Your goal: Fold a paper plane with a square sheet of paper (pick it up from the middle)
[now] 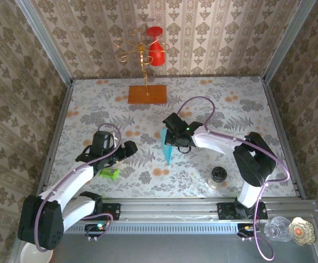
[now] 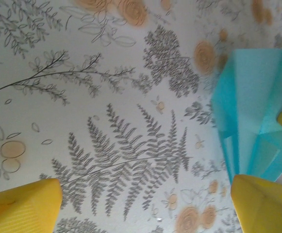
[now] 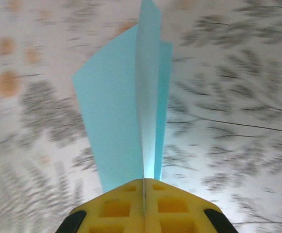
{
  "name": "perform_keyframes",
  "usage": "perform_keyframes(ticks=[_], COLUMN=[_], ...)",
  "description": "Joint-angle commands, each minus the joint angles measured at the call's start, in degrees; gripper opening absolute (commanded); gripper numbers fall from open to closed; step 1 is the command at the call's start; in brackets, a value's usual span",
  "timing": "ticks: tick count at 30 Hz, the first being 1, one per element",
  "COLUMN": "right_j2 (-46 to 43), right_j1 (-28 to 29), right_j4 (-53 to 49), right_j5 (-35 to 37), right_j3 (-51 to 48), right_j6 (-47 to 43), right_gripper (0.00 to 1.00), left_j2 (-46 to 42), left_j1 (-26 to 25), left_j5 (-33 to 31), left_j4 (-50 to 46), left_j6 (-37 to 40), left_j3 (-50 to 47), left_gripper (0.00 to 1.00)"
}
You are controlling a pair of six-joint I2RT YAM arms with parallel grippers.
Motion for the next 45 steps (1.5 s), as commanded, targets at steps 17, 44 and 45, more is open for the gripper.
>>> perform_keyframes(ticks=[17,44,45], right_j2=[7.75,7.92,7.72], right_j1=[-6.13,-8.27,-8.44], right_j4=[39.29,39.96,40.04], right_j5=[-29.83,-29.58,-29.48], right_j3=[-16.85,-18.78,-18.85], right_j6=[0.45,-1.11,-1.08], right_gripper=[0.03,0.04,0.04], left_j2=[9.83,31.32,31.86], left_j1=[-9.57,-13.61,-13.61], left_j5=[-3.82,0.85,0.91], left_j4=[10.26,18.11,18.15], left_j6=[-9.19,-9.00,-9.03], left_j3=[0.71,12.01,12.20], left_gripper=[0.75,0.31,0.26])
